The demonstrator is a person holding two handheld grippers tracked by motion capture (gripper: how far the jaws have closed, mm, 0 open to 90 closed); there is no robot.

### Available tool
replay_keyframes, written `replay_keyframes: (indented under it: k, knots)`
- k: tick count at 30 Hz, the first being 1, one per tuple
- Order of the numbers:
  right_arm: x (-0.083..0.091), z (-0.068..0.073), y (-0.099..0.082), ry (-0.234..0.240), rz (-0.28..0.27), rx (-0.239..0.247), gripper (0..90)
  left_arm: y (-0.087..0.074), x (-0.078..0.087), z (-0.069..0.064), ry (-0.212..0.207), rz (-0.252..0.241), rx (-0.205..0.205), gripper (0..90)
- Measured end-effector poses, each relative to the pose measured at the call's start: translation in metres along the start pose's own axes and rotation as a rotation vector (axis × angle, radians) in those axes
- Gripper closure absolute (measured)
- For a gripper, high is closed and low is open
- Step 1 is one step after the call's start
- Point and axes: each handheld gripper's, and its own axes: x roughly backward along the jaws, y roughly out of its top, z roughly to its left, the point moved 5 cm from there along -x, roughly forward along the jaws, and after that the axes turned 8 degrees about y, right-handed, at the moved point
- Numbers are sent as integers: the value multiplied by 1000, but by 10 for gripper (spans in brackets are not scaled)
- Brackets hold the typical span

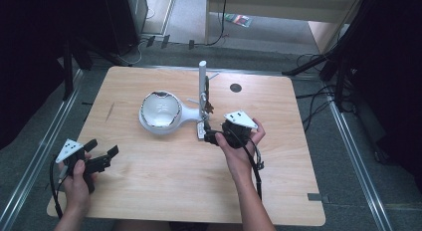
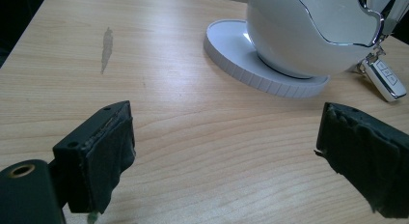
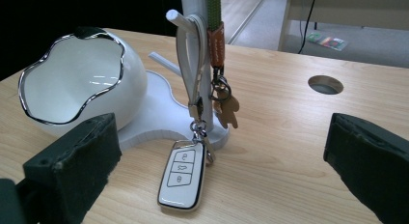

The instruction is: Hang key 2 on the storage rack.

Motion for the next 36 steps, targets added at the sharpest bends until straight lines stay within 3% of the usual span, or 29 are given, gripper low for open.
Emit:
replay_keyframes:
  k: [17,36]
  knots:
    - [21,-23,-23,-35,17,-5,0,0,0,0,1,-2,-3,70]
    - [63,-74,-62,-102,20,-49,0,0,0,-1,3,-1,-15,69]
